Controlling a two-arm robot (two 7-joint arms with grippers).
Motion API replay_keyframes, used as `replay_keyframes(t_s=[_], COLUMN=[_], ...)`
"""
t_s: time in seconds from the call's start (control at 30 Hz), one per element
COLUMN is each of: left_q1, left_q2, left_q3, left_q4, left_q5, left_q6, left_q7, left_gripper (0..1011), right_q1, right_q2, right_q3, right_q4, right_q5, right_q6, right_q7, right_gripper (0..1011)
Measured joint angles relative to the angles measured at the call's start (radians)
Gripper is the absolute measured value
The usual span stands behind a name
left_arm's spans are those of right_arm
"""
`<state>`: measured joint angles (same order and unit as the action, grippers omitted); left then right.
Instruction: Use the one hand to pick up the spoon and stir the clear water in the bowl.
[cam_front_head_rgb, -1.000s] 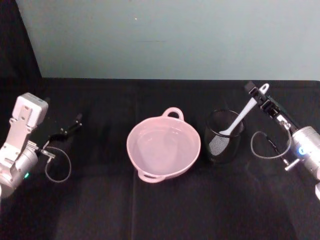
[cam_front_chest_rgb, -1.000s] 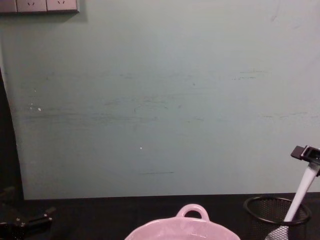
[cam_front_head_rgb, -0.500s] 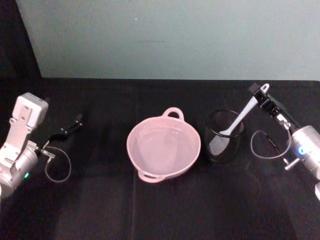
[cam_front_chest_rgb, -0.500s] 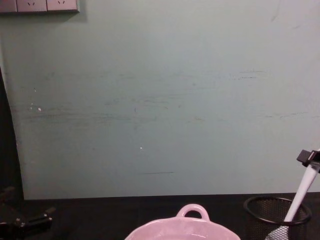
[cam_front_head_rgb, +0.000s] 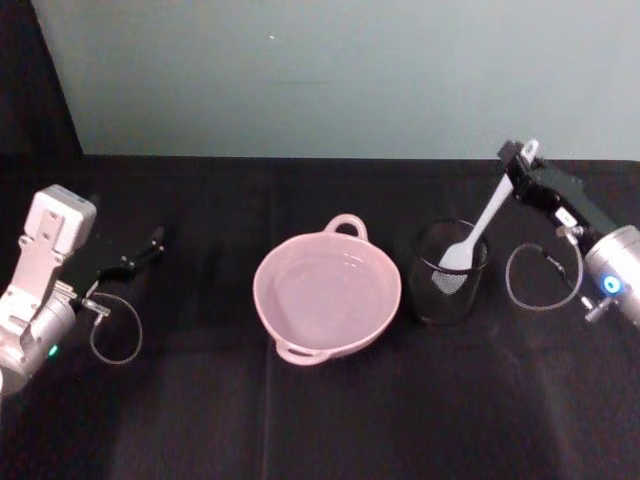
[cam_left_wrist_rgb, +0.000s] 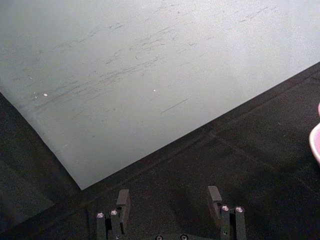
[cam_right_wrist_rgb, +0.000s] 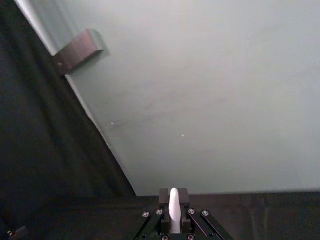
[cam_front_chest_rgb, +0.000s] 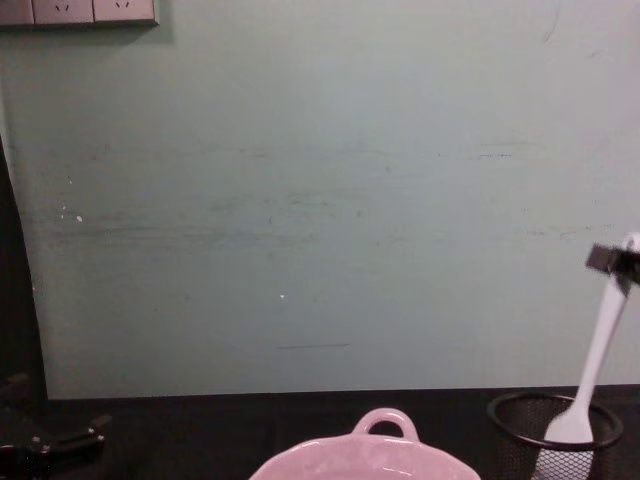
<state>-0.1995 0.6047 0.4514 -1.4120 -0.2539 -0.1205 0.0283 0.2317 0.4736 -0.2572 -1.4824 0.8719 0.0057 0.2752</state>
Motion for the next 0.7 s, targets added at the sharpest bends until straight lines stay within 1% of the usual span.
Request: replay_keyframes(t_s=[0.07, 0.23, 0.4, 0.5, 0.53, 0.6, 0.7], left_q1=[0.0, 0.0, 0.0, 0.0, 0.0, 0.0, 0.0], left_q2=[0.0, 0.0, 0.0, 0.0, 0.0, 0.0, 0.0], left_q3=[0.0, 0.0, 0.0, 0.0, 0.0, 0.0, 0.0], left_q4=[0.0, 0.0, 0.0, 0.0, 0.0, 0.0, 0.0], left_q5=[0.0, 0.0, 0.0, 0.0, 0.0, 0.0, 0.0], left_q6=[0.0, 0.0, 0.0, 0.0, 0.0, 0.0, 0.0], left_q7=[0.0, 0.0, 0.0, 0.0, 0.0, 0.0, 0.0], left_gripper=[1011, 1011, 1011, 1011, 1011, 1011, 1011], right_q1=[0.006, 0.033, 0.054, 0.071, 0.071, 0.088, 0.103], right_q2=[0.008, 0.03, 0.05, 0.071, 0.071, 0.087, 0.098], right_q3=[-0.001, 0.0, -0.002, -0.009, -0.009, -0.019, -0.028], right_q4=[-0.016, -0.063, -0.105, -0.143, -0.143, -0.163, -0.178], right_q5=[-0.013, -0.039, -0.063, -0.086, -0.086, -0.107, -0.127], right_q6=[0.006, 0.041, 0.076, 0.112, 0.112, 0.138, 0.158], right_q7=[0.003, 0.023, 0.026, 0.027, 0.027, 0.028, 0.029], right_gripper=[111, 111, 111, 111, 111, 111, 111])
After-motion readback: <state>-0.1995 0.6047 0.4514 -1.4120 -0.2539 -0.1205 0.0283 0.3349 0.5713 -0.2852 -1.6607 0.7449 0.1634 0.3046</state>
